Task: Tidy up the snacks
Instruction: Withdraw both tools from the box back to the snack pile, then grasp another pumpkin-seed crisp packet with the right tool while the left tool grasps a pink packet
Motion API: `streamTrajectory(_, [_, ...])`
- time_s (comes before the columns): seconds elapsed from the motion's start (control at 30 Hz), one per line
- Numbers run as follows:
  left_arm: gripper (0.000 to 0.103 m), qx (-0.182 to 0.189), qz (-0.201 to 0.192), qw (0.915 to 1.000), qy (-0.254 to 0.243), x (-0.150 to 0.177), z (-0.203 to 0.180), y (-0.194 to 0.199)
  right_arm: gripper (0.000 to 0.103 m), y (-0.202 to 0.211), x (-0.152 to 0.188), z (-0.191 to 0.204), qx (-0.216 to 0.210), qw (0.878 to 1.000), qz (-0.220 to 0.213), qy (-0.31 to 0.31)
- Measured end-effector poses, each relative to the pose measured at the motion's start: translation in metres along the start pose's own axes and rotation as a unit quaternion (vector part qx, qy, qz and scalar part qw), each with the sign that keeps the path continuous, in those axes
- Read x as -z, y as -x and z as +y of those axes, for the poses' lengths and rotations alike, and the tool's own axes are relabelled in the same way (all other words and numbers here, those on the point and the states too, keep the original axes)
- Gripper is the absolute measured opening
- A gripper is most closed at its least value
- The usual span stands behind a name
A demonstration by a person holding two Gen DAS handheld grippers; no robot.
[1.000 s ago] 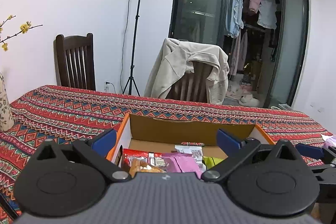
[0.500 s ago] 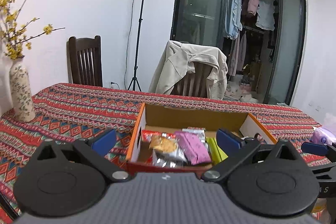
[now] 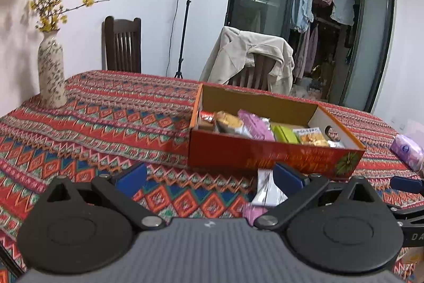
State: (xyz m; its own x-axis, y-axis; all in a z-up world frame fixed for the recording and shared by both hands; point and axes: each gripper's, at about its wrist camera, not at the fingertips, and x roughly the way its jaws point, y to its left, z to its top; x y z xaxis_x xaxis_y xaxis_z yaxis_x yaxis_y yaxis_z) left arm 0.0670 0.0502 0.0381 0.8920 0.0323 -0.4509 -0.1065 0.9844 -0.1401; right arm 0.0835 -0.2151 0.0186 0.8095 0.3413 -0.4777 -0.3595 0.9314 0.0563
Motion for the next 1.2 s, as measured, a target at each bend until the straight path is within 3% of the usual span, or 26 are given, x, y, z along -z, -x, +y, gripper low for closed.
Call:
streamTrajectory(0.27, [0.103,-0.003,0.01,0.9999,0.009,0.013,0.01,0.011,0.103,0.009,0.017,0.011,-0.023,0.999,0.022,-0.001])
streamTrajectory(0.43, [0.103,-0.003,0.013,0.9998,0.014,0.017,0.015,0.012,0.103,0.003,0.017,0.022,-0.003,0.999,0.035,0.014])
streamTrajectory(0.67, [0.103,0.0,0.022,0.9996,0.019,0.023,0.022,0.005,0.084,-0.024,0.02,0.028,0.021,0.998,0.065,0.0])
streamTrajectory(0.83, [0.103,0.001,0.028,0.9992,0.027,0.026,0.027,0.0,0.082,-0.042,0.02,0.034,0.039,0.996,0.079,-0.01])
streamTrajectory(0.97, [0.103,-0.002,0.037,0.9989,0.03,0.029,0.03,-0.004,0.06,-0.051,0.024,0.041,0.047,0.995,0.091,0.005])
streamTrajectory(1.2, [0.103,0.001,0.047,0.9986,0.026,0.03,0.018,-0.008,0.049,-0.031,0.025,0.035,0.049,0.997,0.067,0.006])
